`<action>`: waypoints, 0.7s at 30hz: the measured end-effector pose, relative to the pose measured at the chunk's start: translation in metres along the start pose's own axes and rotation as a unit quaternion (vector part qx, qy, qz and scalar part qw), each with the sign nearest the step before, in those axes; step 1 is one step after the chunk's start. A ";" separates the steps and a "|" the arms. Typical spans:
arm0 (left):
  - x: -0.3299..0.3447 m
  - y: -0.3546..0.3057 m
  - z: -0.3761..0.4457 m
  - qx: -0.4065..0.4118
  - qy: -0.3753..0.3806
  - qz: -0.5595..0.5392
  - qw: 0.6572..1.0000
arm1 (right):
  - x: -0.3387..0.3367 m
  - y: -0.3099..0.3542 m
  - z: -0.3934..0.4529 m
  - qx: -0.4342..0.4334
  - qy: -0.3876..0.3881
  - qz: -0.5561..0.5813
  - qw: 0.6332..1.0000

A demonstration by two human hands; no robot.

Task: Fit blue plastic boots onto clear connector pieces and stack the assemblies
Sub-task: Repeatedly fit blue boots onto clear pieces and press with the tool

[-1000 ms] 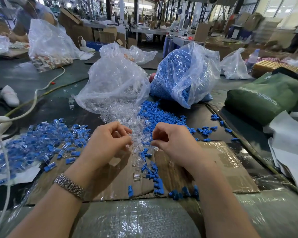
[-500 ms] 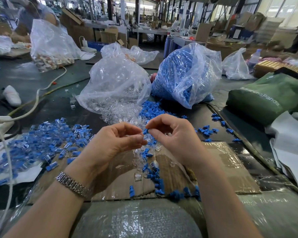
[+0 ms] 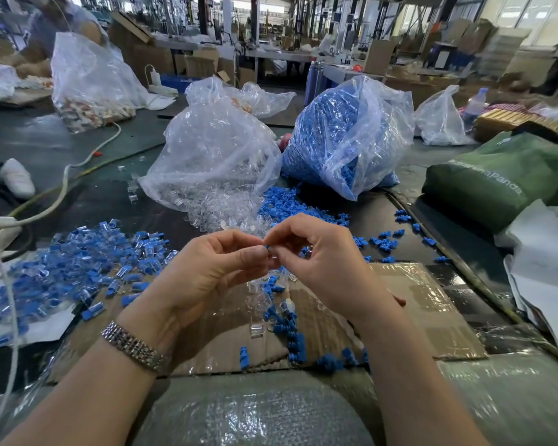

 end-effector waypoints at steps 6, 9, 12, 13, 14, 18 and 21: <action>-0.001 -0.001 -0.001 -0.008 0.042 -0.018 0.999 | -0.002 0.002 0.001 -0.007 -0.013 -0.002 1.000; -0.004 0.000 0.000 0.004 0.001 -0.001 1.000 | 0.001 0.001 0.002 0.002 -0.002 -0.018 1.000; -0.004 -0.001 0.000 0.008 -0.013 0.014 1.000 | 0.004 0.000 0.001 -0.001 0.006 -0.036 0.999; -0.003 -0.002 -0.001 0.010 -0.016 0.023 1.000 | 0.005 0.000 0.001 -0.001 0.009 -0.039 0.999; -0.003 -0.002 -0.001 0.012 -0.019 0.034 0.999 | 0.005 0.000 0.001 0.000 0.012 -0.042 0.999; -0.002 -0.003 -0.002 0.017 -0.024 0.067 0.997 | 0.007 0.001 0.001 0.003 0.030 -0.063 0.998; -0.003 -0.003 -0.002 0.018 -0.019 0.082 0.996 | 0.008 0.000 0.000 0.009 0.038 -0.071 0.997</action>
Point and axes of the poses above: each hand's wrist, its own z-axis towards the middle knuckle, its own x-axis out of the palm, y = z × x, the point moved 7 cm from there along z, towards the middle knuckle, and after that the axes turned 6 degrees about z, right-handed, at the moved point
